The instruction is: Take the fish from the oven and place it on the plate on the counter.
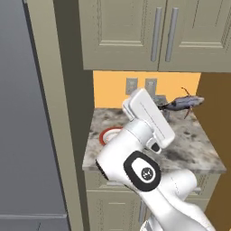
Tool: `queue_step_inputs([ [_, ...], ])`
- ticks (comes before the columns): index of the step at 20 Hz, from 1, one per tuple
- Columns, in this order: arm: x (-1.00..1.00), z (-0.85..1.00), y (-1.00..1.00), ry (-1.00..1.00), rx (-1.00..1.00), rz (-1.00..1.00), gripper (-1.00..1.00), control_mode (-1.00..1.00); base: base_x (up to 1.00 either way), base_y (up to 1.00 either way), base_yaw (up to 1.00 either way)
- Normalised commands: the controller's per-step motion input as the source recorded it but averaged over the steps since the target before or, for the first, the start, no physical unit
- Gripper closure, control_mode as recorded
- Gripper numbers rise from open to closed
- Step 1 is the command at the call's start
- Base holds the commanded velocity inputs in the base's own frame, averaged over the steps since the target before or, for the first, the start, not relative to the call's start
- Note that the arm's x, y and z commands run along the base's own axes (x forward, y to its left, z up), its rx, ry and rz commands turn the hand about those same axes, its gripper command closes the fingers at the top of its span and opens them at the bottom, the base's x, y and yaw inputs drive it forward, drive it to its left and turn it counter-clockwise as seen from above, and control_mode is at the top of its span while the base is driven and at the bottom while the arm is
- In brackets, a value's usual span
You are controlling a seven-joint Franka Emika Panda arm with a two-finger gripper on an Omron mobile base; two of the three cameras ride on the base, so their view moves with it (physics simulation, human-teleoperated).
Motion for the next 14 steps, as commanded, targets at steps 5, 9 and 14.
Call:
queue_step_inputs([
  [5,0.00,-0.22,-0.43,0.37,-0.01,0.48,1.00,-1.00,0.00,0.00,0.00],
  [9,-0.03,-0.09,-0.41,0.33,0.09,0.46,1.00,-1.00,0.00,0.00,0.00],
  [14,0.00,-0.09,-0.25,0.48,0.16,0.42,1.00,-1.00,0.00,0.00,0.00],
])
